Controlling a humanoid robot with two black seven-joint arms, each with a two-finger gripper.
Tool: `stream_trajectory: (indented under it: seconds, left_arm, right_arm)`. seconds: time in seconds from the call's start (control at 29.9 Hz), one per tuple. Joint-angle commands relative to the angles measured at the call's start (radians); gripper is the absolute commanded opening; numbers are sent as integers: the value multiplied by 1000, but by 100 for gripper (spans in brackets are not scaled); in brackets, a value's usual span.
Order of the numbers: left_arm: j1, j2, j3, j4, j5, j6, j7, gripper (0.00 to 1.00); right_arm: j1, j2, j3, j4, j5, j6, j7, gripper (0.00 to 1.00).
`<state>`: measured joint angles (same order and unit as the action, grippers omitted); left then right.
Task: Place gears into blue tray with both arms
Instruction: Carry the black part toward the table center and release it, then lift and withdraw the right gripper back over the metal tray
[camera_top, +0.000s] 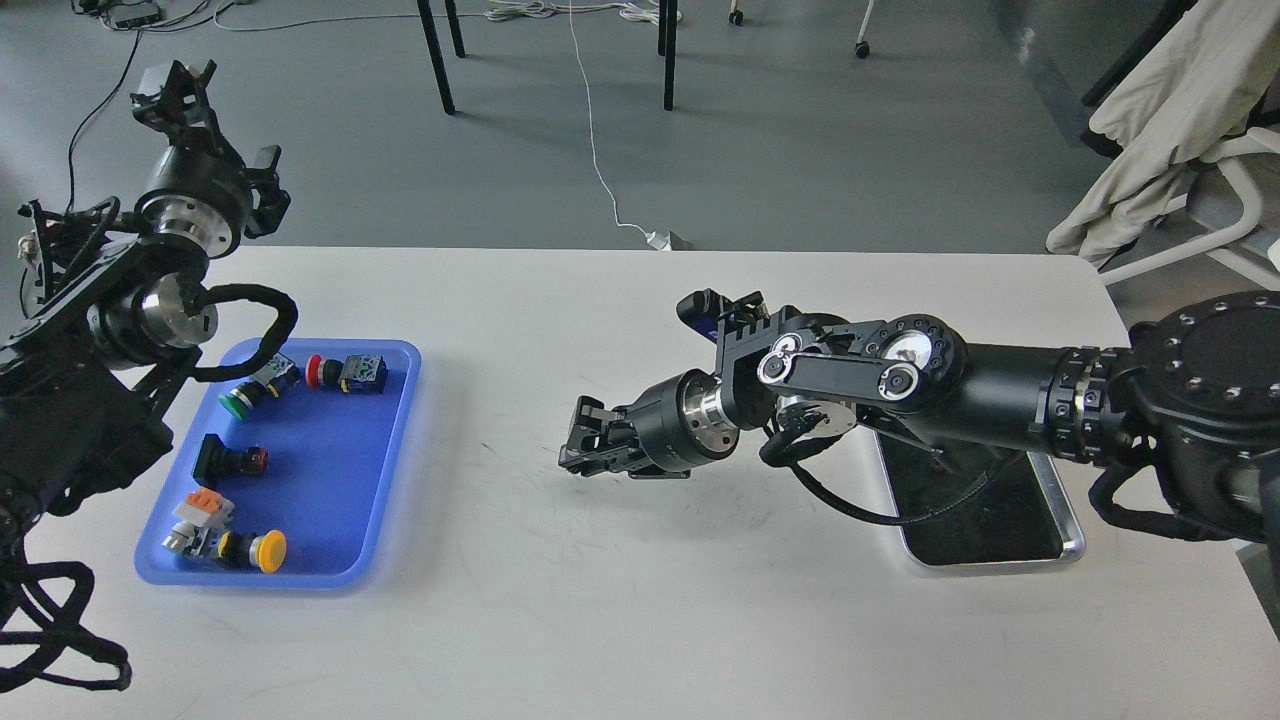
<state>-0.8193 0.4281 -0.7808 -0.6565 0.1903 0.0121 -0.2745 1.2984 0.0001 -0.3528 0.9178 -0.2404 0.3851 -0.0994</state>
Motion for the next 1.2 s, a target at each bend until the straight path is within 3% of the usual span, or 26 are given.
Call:
stream_trajectory:
  seconds: [0.0, 0.27, 0.37, 0.47, 0.57, 0.74, 0.9, 1.17]
  left_arm:
    - [2, 4, 0, 0, 0, 0, 0, 98]
    - [2, 23, 0, 1, -3, -1, 0, 98]
    - [2, 21, 0, 3, -3, -1, 0, 98]
    - [2, 21, 0, 3, -3, -1, 0, 98]
    - [2, 20, 0, 3, -3, -1, 0, 98]
    - [2, 21, 2, 3, -3, -1, 1, 98]
    - [2, 18, 2, 3, 0, -1, 6, 98]
    - [2, 8, 3, 3, 1, 0, 9, 98]
  right_arm:
    - [-10, 0, -12, 9, -3, -35, -35, 2]
    - [-41, 0, -31, 10, -13, -43, -51, 4]
    - [-47, 0, -32, 10, -19, -43, -59, 10]
    - [-50, 0, -34, 9, -23, -51, -63, 30]
    - [-50, 0, -32, 9, -20, -58, -63, 68]
    - [-50, 0, -32, -4, -5, -69, -56, 91]
    - [-34, 0, -12, -22, -3, -92, -48, 95]
    - [42, 0, 207, -137, 0, -74, -48, 97]
